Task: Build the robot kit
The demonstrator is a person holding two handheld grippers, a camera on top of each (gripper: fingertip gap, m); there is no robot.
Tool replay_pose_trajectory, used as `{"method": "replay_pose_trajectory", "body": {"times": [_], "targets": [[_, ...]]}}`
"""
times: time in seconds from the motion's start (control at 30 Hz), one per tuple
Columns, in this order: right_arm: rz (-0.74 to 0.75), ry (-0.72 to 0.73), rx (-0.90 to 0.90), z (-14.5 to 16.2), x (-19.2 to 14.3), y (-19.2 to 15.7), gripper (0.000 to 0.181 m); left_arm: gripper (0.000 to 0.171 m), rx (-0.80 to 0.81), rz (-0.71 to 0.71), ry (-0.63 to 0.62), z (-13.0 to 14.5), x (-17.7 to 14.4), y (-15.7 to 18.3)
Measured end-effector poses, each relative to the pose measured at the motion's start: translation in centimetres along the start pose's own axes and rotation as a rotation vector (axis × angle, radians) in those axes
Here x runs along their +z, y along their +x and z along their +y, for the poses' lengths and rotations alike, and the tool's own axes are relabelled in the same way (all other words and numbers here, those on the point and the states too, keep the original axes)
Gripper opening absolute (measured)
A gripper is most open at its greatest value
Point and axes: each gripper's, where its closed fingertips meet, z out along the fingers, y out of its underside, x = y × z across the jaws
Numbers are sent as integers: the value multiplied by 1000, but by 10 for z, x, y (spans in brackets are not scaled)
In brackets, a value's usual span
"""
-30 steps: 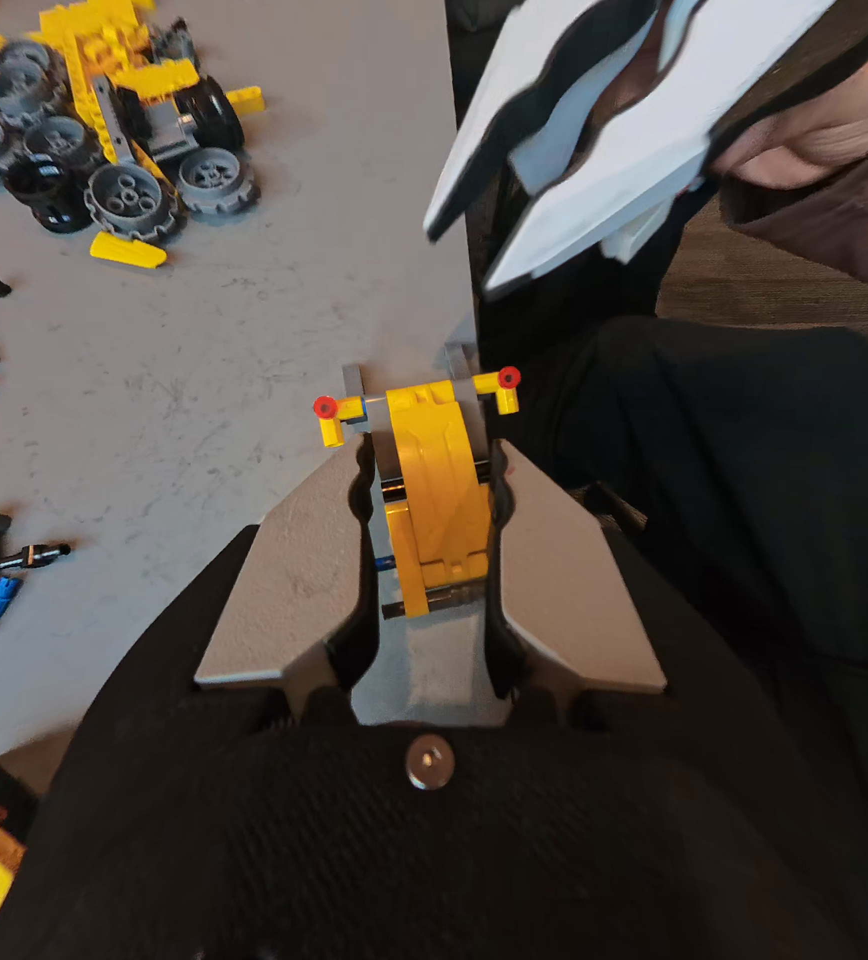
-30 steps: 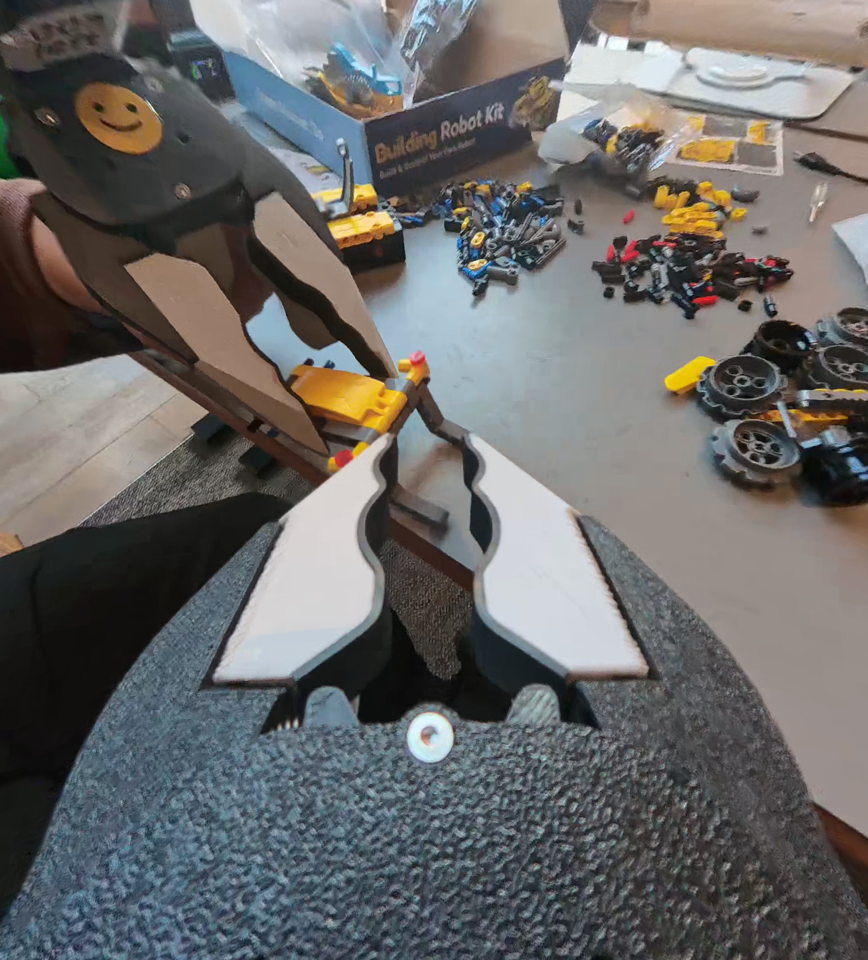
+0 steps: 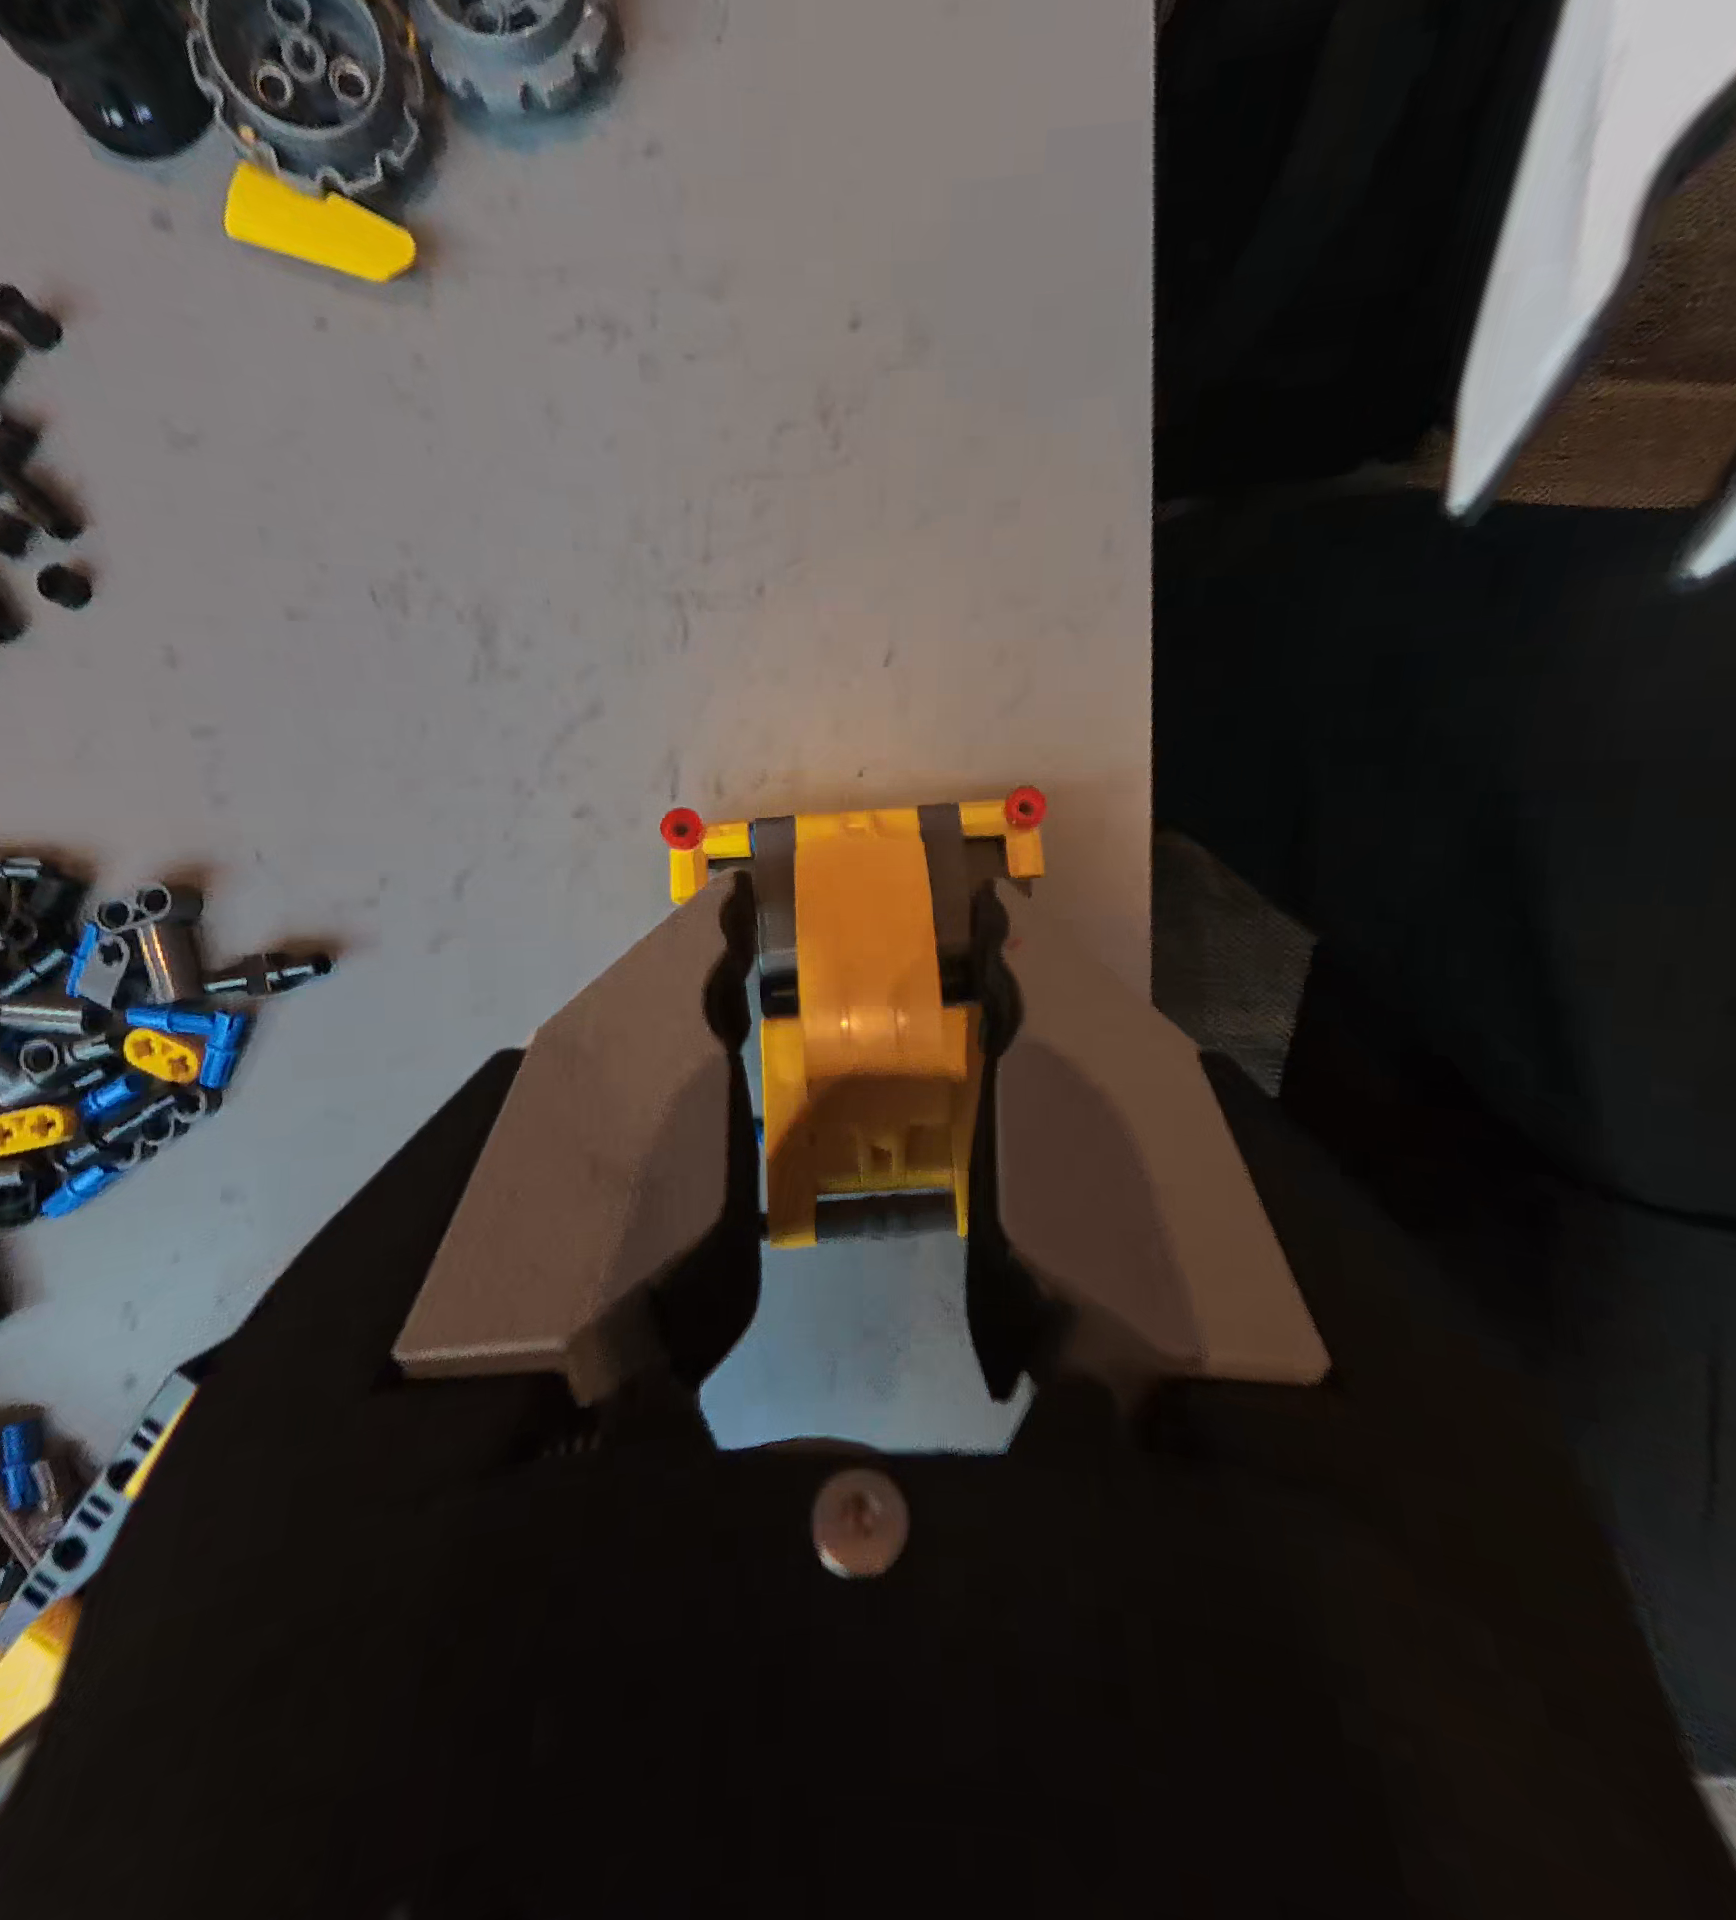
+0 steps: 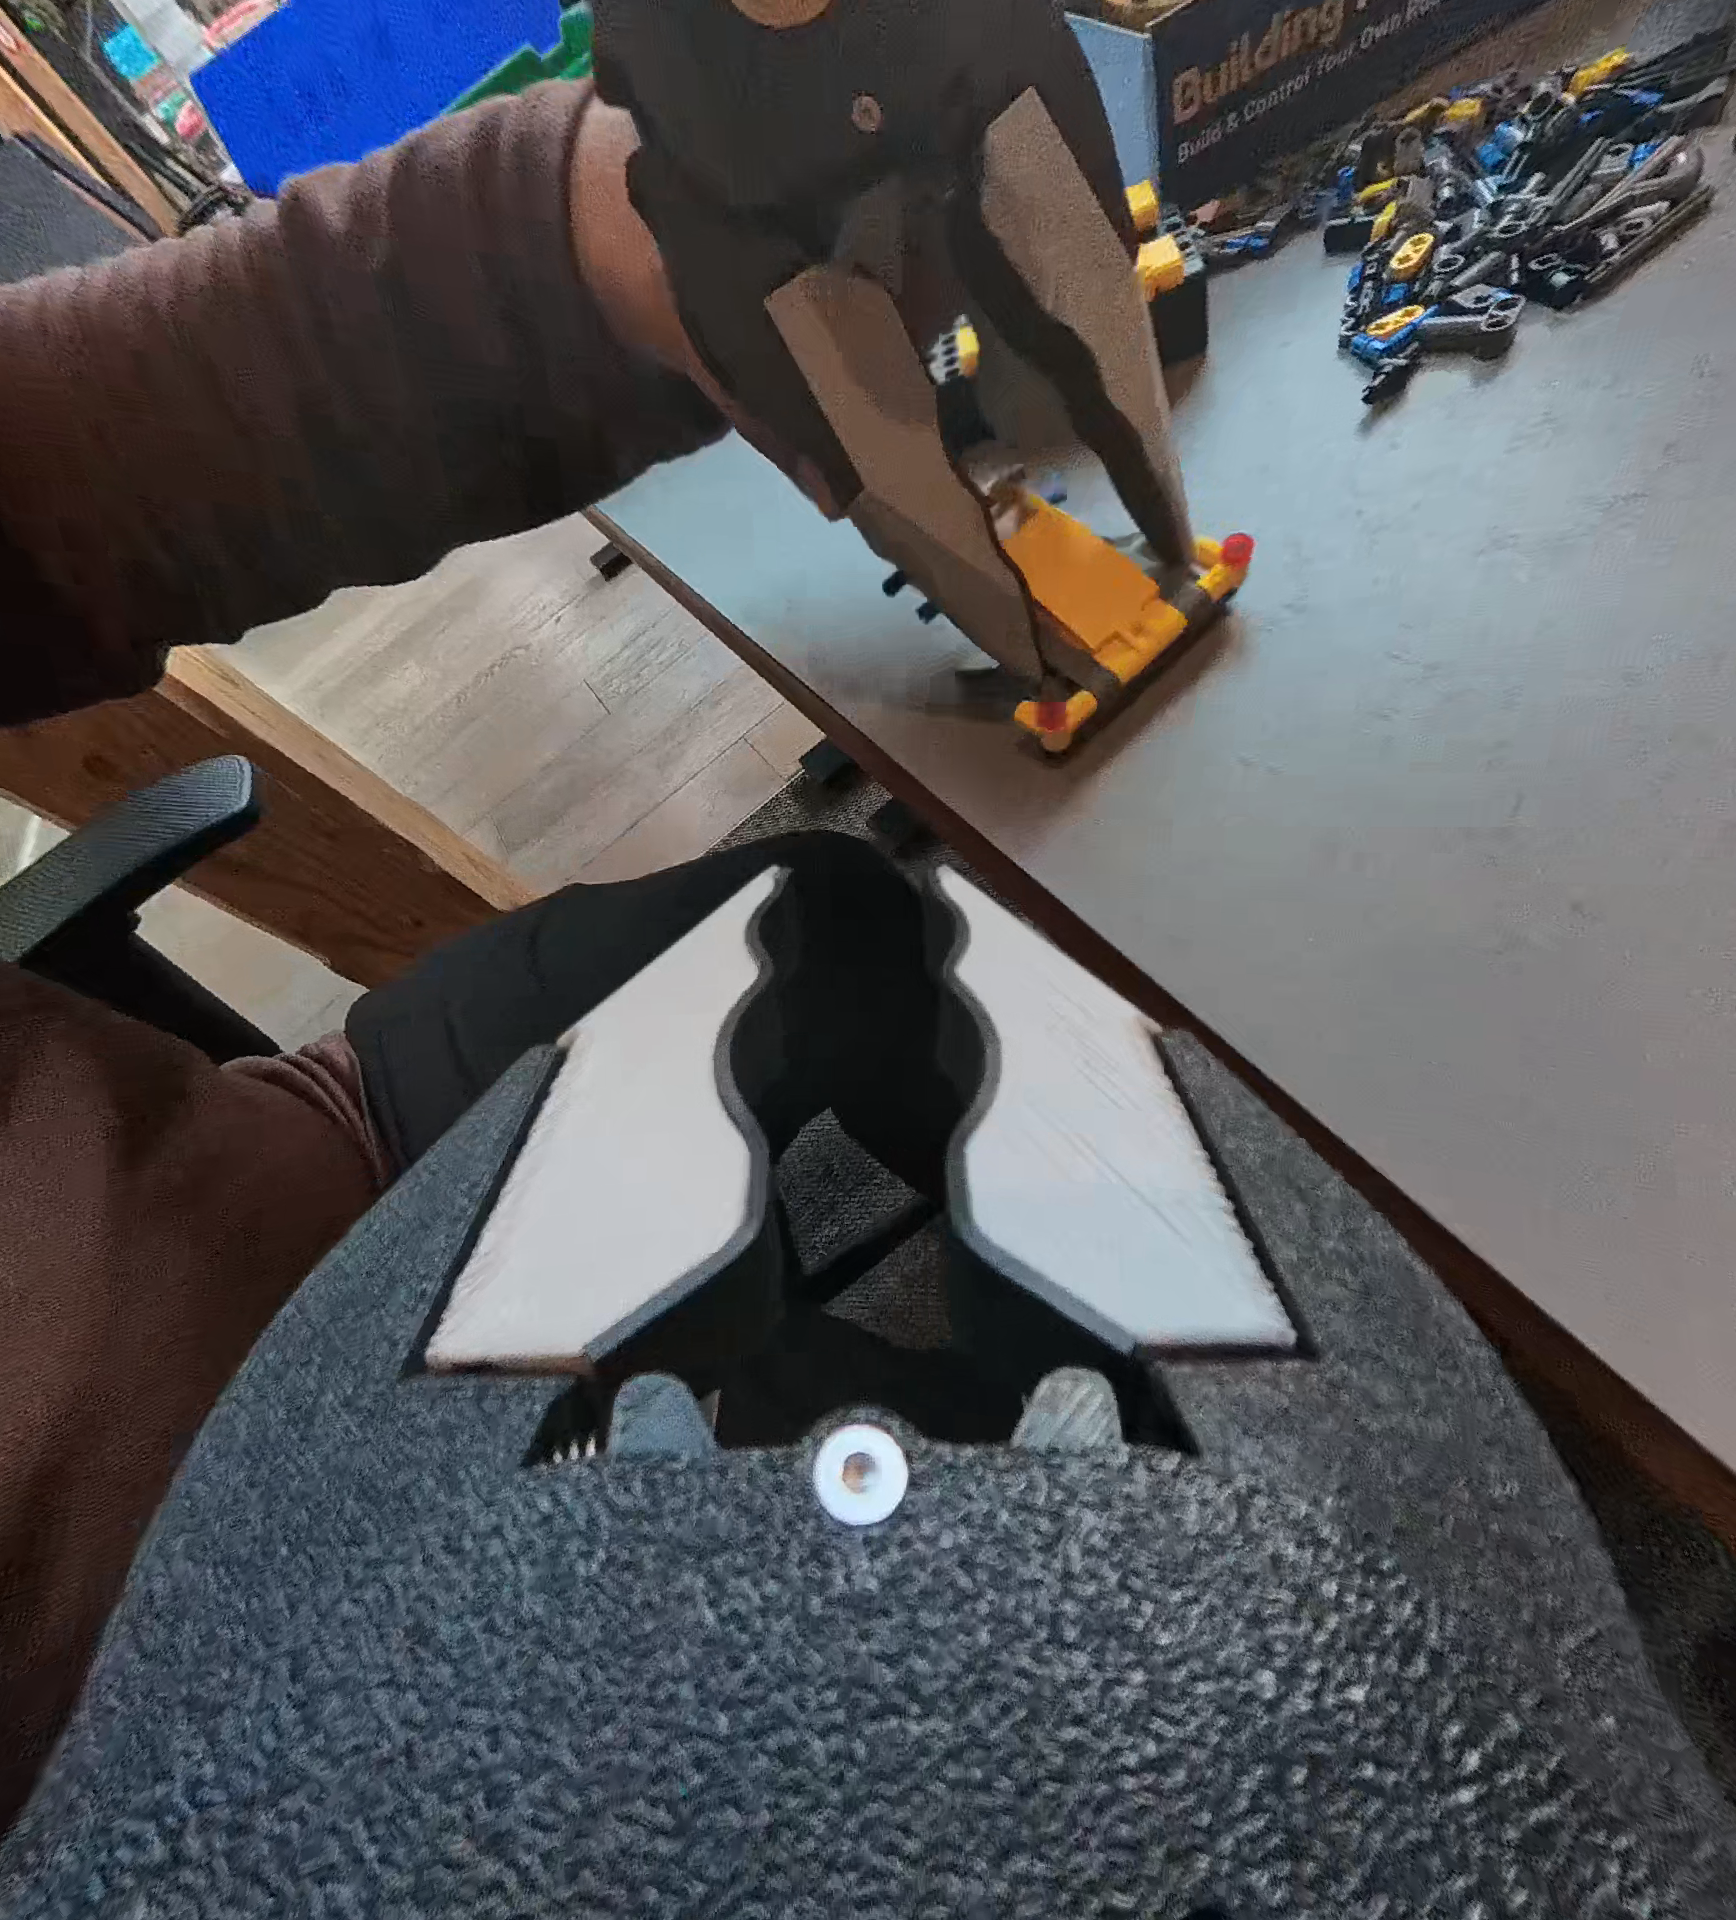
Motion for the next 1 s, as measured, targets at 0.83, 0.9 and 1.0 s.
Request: {"method": "replay_pose_trajectory", "body": {"times": [0.83, 0.9, 1.0], "targets": [[281, -190, -217, 12, 56, 37, 42, 52, -89, -150, 133, 53, -41, 15], [278, -169, -207, 16, 51, 37, 42, 54, -99, -211, 164, 61, -55, 19], [296, -153, -212, 22, 42, 41, 42, 56, -158, -272, 269, 69, -80, 35]]}}
